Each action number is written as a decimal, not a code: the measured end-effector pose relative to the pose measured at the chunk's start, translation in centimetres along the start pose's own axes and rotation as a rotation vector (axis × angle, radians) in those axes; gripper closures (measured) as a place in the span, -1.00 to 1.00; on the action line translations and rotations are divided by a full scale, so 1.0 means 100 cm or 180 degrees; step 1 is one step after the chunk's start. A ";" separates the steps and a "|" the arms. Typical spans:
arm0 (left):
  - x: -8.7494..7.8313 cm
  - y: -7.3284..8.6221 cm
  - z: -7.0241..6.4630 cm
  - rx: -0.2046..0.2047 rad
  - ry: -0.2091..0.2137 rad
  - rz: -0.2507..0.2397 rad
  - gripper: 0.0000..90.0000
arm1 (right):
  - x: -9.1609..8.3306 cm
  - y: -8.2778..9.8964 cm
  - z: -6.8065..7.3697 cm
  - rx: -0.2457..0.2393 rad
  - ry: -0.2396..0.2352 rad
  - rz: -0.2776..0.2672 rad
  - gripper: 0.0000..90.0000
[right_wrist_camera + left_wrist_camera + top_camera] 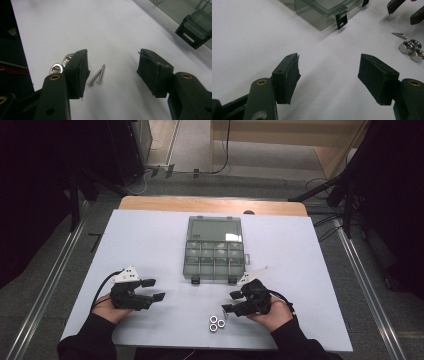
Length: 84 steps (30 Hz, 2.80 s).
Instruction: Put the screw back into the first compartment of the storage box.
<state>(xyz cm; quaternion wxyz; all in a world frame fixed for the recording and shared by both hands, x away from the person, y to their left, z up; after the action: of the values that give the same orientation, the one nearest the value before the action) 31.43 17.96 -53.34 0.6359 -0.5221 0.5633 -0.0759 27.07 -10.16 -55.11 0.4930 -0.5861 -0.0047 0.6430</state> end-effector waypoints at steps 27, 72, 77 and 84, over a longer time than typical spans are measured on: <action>-0.001 0.000 0.000 0.0007 -0.0005 -0.0004 -0.27 | 0.012 0.010 0.008 -0.0052 0.0162 0.0275 0.50; 0.000 0.000 0.002 0.0000 -0.0013 0.0006 -0.27 | 0.002 -0.001 0.003 0.0075 0.0154 0.0126 0.97; 0.000 0.000 0.002 0.0003 -0.0020 0.0009 -0.27 | -0.001 -0.005 0.001 0.0094 0.0144 0.0081 0.97; 0.000 0.000 0.002 0.0011 -0.0028 0.0003 -0.27 | 0.000 -0.012 0.001 0.0143 0.0117 0.0067 0.98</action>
<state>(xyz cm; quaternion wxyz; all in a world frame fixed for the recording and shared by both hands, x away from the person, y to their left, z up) 31.54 18.06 -53.39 0.6394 -0.5210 0.5605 -0.0743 27.77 -9.53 -54.37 0.4992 -0.5866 0.0249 0.6372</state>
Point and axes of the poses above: each handheld gripper's, and its own axes: x roughly forward along the jaws, y roughly out of its underside, z roughly to its left, the point moved 8 cm from there along x, roughly forward along the jaws, and after that the axes turned 1 degree about -y, right-handed, at the moved point
